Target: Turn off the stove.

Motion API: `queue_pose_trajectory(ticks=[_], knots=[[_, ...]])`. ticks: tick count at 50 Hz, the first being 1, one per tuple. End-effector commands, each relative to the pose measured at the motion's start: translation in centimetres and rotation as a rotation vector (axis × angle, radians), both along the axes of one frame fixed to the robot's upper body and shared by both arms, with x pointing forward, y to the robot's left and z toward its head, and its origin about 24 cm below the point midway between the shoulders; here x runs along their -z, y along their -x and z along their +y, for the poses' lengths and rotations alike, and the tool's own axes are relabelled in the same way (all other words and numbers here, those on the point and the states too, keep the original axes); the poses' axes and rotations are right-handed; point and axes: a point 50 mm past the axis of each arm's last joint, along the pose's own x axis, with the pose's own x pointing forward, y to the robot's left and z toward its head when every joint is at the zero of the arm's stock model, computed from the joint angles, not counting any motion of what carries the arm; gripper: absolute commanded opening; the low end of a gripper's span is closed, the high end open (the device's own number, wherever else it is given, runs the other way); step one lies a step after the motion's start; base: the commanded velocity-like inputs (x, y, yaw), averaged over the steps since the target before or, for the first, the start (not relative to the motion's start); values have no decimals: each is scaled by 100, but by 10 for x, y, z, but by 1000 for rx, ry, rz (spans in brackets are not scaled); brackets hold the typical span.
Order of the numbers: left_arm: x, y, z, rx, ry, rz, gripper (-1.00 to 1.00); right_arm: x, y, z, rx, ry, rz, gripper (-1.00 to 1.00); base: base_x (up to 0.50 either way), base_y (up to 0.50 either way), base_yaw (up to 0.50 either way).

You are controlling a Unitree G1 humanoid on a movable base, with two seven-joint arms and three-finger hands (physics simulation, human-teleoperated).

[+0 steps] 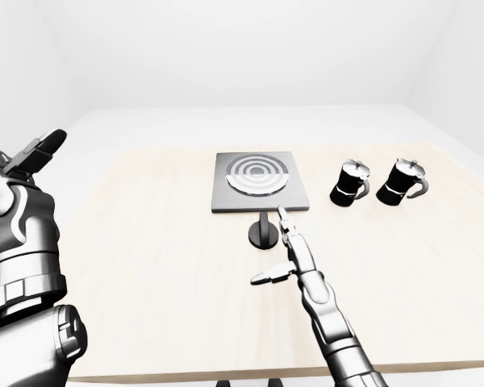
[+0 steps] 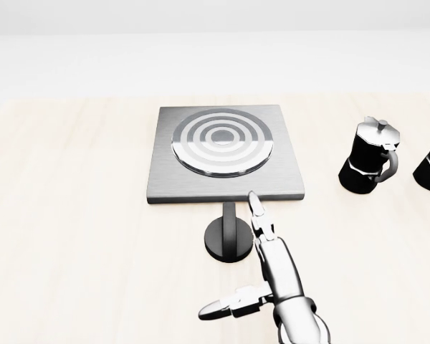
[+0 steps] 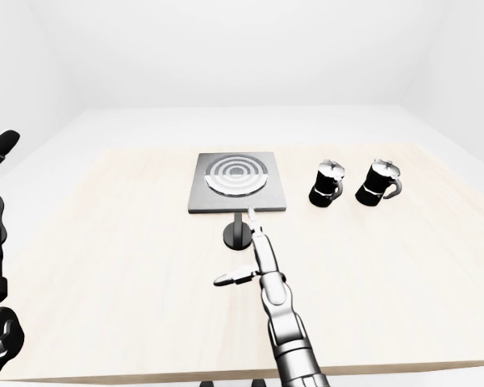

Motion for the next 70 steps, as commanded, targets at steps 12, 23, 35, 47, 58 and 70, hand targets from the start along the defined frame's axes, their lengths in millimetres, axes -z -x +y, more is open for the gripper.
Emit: queue_pose_trajectory(ticks=[12,23,35,47,58,70], knots=[[-2,1,0,3,1,2,100,8,4,7,-15,19,31,100,0,0,0],[-2,1,1,6,6,-1,100,7,13,9,-19,33,19,100,0,0,0],[-1,1,1,7,8,-4,100,15,16,20,-52,45,48,100,0,0,0],[-2,2,1,10,12,-6,100,19,17,29,-85,51,67,100,0,0,0],[-2,1,1,10,11,-4,100,23,18,38,-121,45,89,100,0,0,0],[-1,0,0,11,12,-3,100,20,7,62,-287,17,115,100,0,0,0]])
